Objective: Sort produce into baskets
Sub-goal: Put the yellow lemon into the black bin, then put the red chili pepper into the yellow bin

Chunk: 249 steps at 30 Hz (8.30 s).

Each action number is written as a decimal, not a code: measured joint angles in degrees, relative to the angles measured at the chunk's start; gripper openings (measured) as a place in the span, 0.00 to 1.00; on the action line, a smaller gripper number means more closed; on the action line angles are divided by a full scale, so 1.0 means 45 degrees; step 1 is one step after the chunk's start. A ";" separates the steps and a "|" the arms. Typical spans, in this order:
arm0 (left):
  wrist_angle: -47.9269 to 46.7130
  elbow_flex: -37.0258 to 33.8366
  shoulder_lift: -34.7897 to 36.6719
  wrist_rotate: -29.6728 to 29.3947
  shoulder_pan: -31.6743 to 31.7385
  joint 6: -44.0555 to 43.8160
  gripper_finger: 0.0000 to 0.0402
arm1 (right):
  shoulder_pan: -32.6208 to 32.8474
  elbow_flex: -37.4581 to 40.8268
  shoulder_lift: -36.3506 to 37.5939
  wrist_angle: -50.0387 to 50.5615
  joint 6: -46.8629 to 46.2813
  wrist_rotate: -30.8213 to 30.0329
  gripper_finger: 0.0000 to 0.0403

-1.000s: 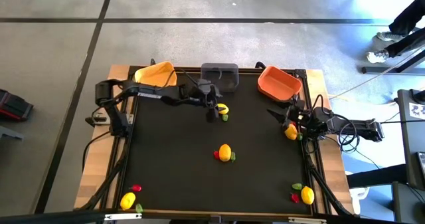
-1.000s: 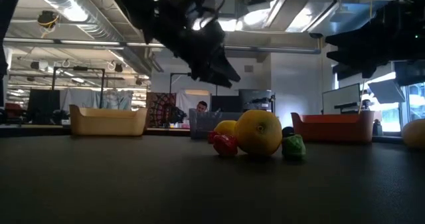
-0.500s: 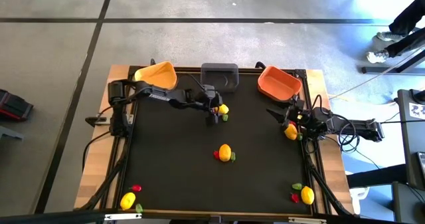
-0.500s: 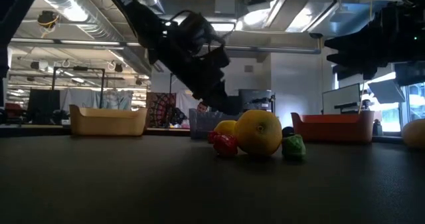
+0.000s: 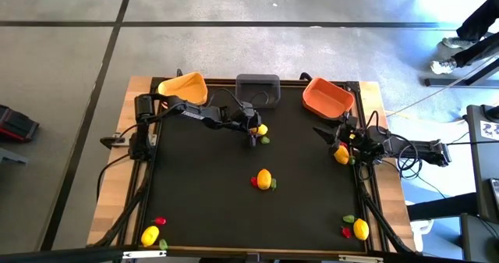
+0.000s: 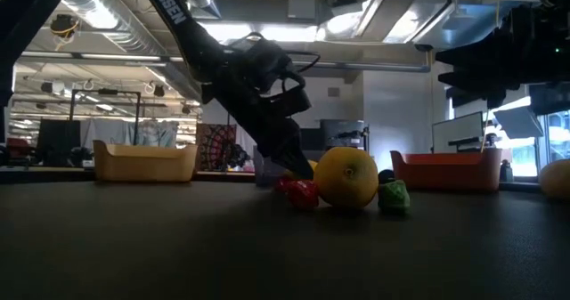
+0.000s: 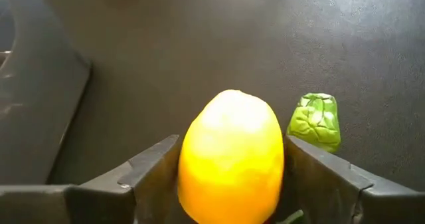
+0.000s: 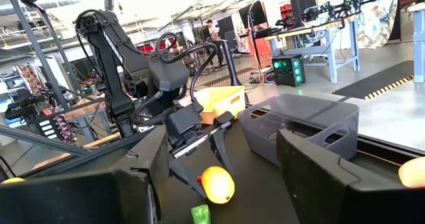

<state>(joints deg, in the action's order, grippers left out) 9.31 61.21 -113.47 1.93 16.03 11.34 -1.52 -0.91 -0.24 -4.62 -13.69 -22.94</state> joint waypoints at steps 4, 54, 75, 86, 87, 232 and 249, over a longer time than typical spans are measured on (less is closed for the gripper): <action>-0.0002 0.0000 0.0000 0.0000 0.0000 0.0002 0.54 | 0.0000 0.0000 0.0002 0.0004 0.0000 0.0000 0.53; 0.0068 0.0000 0.1919 -0.2623 0.3060 -0.2724 0.55 | 0.0000 -0.0010 0.0000 0.0087 0.0010 -0.0102 0.53; -0.0691 0.0000 0.1919 -0.2560 0.3371 -0.2915 0.56 | 0.0000 -0.0010 0.0002 0.0107 0.0019 -0.0102 0.53; -0.0696 0.0010 0.1821 -0.1826 0.3770 -0.3834 0.65 | 0.0000 -0.0010 0.0002 0.0112 0.0102 -0.0102 0.53; -0.0692 0.0010 0.1821 -0.1795 0.3801 -0.3839 0.67 | 0.0000 -0.0010 0.0002 0.0112 0.0107 -0.0102 0.53; -0.6346 0.0865 0.3542 -0.0405 0.0723 -0.1017 0.33 | 0.0000 -0.0010 -0.0001 0.0340 0.0131 0.0008 0.53; -0.8368 0.0865 0.5538 -0.1258 0.1356 -0.1172 0.33 | 0.0000 -0.0010 0.0002 0.0340 0.0121 0.0005 0.53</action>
<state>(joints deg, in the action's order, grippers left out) -28.35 65.10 -88.55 -3.73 22.13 6.07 -1.52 -0.95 -0.23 -3.09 -13.15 -22.92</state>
